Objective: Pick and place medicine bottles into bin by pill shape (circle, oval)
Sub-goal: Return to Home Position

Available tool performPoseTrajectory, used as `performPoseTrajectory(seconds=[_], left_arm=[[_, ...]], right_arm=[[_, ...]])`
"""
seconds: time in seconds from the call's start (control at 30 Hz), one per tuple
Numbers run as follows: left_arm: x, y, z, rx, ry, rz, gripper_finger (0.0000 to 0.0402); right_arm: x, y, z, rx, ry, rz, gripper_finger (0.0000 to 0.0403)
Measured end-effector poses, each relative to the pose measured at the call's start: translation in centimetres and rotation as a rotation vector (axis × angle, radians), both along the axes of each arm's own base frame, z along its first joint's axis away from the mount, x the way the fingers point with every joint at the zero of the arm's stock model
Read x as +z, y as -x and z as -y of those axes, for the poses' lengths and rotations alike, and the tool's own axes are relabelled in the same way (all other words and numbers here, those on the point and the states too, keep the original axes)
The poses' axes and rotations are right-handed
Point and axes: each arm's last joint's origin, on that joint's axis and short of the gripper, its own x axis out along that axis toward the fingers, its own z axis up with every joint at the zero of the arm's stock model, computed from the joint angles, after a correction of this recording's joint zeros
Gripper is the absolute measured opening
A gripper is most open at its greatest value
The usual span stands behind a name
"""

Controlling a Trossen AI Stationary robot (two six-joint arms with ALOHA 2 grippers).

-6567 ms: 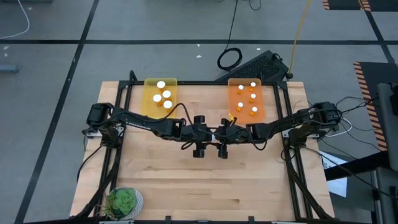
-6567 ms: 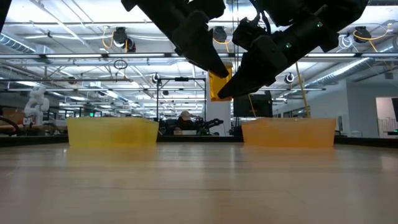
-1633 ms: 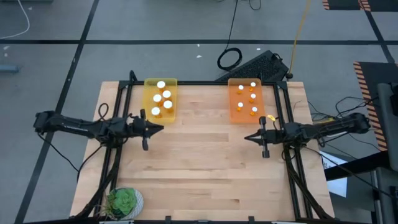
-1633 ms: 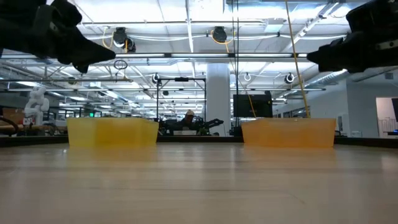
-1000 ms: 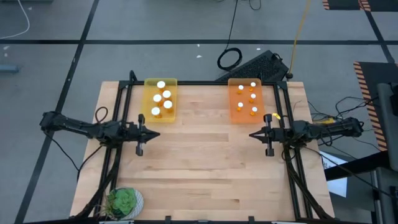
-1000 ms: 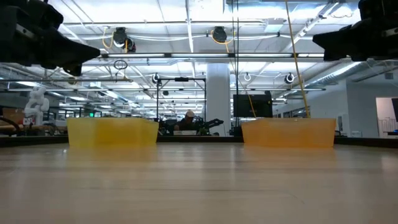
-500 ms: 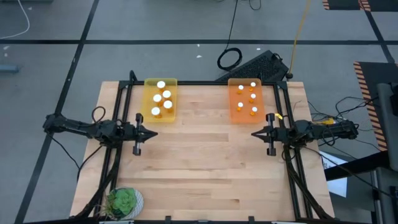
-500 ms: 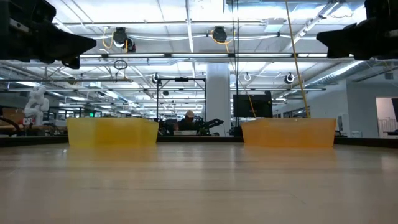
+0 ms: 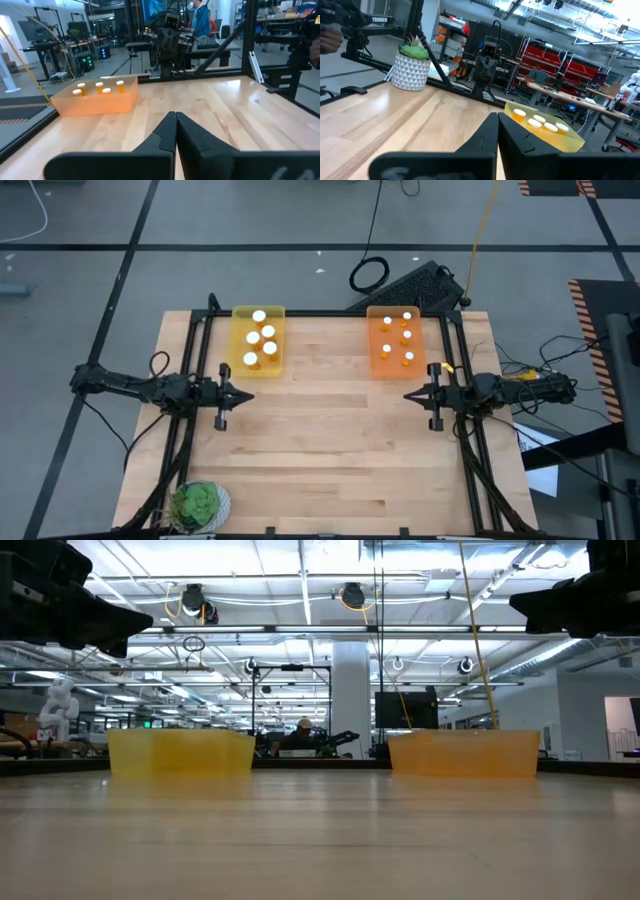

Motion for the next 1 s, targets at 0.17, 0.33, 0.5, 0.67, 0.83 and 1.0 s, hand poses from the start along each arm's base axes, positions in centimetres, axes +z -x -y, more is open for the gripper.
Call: performPoseTrajectory(seconds=[0.17,0.33,0.5,0.67,0.83,1.0], left_arm=[[0.0,0.0,0.0,-0.004,-0.024,-0.005,0.0003],[-0.2,0.0,0.2,-0.082,-0.039,-0.016,0.0008],[-0.2,0.2,0.0,-0.077,-0.06,-0.02,0.0003],[0.2,0.5,-0.4,-0.093,-0.086,0.036,0.0008],[0.0,0.8,-0.8,-0.099,-0.077,0.022,0.0003],[-0.1,0.9,-1.0,-0.081,-0.05,0.009,0.0006]], right_arm=[[0.0,0.0,-0.1,0.03,-0.033,-0.003,0.0],[-0.1,0.0,-0.1,0.027,-0.071,-0.011,0.0],[-0.1,0.0,-0.1,0.03,-0.07,-0.011,0.0],[-0.1,0.0,-0.1,0.035,-0.127,-0.016,0.0],[-0.1,0.0,-0.1,0.035,-0.118,-0.016,0.0],[-0.1,0.0,-0.1,0.039,-0.154,-0.02,0.0]])
